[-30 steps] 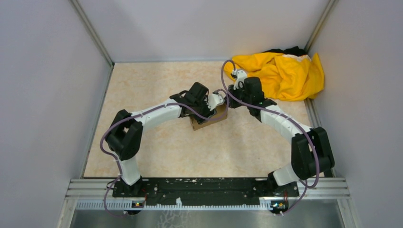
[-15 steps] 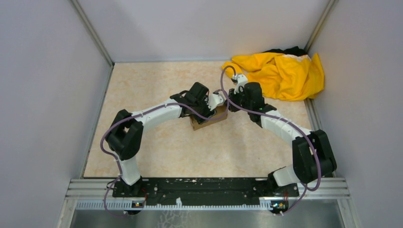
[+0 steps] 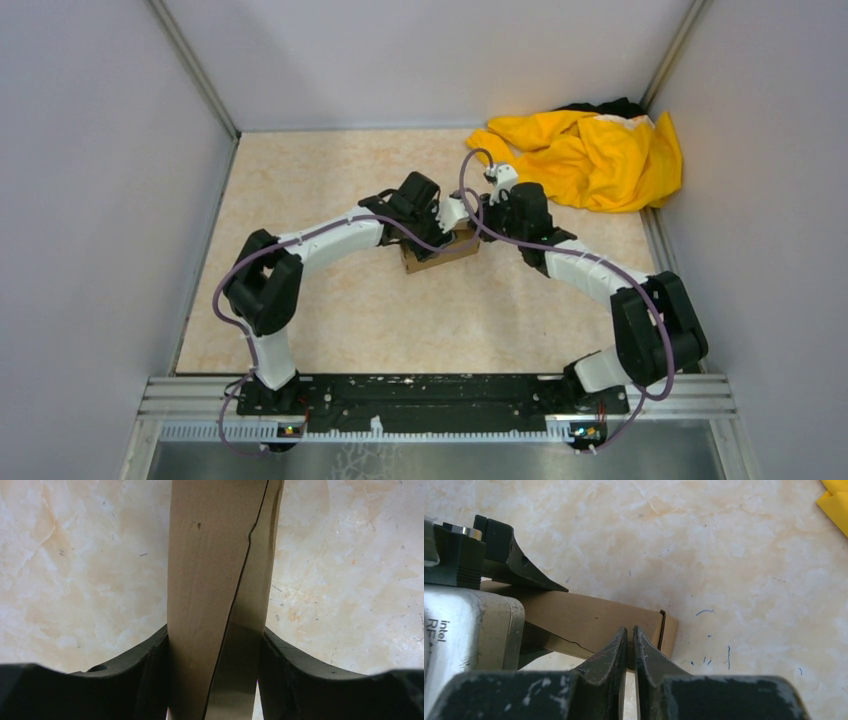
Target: Fold the paper box
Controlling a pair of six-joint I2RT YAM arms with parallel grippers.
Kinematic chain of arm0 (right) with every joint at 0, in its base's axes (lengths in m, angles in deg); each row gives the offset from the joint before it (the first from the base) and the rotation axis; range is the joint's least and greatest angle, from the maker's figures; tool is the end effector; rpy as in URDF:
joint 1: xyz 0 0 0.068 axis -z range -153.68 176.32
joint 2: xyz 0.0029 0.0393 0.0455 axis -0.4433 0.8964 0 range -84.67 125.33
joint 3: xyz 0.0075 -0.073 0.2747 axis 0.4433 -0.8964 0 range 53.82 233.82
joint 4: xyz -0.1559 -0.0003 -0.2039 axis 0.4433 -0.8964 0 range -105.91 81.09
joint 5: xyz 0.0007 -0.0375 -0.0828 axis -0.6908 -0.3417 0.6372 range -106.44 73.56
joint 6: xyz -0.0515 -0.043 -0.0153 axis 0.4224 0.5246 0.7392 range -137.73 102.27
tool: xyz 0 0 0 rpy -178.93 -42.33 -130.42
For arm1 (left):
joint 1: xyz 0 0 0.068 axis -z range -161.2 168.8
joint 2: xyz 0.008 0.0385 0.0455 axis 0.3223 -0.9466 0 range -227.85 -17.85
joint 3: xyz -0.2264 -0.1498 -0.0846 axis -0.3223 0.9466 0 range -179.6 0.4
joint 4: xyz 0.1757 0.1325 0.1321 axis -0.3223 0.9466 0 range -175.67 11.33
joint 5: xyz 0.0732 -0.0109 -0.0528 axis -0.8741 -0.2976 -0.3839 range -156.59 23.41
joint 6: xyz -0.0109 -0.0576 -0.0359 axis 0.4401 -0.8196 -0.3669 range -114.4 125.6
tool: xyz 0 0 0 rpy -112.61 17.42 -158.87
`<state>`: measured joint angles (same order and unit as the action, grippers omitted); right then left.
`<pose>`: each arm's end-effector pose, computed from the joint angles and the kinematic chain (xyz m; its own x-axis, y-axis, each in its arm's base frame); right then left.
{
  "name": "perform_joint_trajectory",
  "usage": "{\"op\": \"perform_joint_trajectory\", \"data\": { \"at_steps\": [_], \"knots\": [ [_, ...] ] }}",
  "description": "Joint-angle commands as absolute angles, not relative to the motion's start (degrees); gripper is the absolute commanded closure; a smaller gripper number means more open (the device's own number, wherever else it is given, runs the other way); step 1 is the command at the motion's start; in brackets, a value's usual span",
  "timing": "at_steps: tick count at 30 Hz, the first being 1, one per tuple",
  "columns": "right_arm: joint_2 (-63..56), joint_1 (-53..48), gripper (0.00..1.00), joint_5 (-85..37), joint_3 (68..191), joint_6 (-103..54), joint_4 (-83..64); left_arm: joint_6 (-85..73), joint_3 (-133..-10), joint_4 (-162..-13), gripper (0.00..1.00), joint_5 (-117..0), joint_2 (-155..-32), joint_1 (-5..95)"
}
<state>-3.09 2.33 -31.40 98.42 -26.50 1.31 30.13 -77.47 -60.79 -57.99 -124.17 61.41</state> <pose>0.2877 0.1438 0.2324 -0.4987 -0.0606 -0.8647 -0.5334 0.8077 0.2510 0.2990 -0.2865 0.2133 -0.2319 0.7711 -0.5930 0.9139 0.3816 0.1387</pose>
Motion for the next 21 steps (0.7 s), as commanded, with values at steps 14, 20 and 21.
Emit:
{"op": "perform_joint_trajectory", "data": {
  "at_steps": [14,20,21],
  "knots": [
    [-0.81,0.21,0.91,-33.05,93.8,-28.27,-5.37,26.79,-78.87,-59.66,0.4,-44.5,-126.78,58.87],
    [-0.88,0.21,0.91,-32.7,94.03,-28.35,-5.83,25.63,-78.96,-59.87,0.39,-42.53,-125.84,57.88],
    [-0.89,0.21,0.91,-32.7,94.14,-28.42,-5.83,25.38,-78.99,-59.91,0.39,-42.11,-125.7,57.84]
  ]
}}
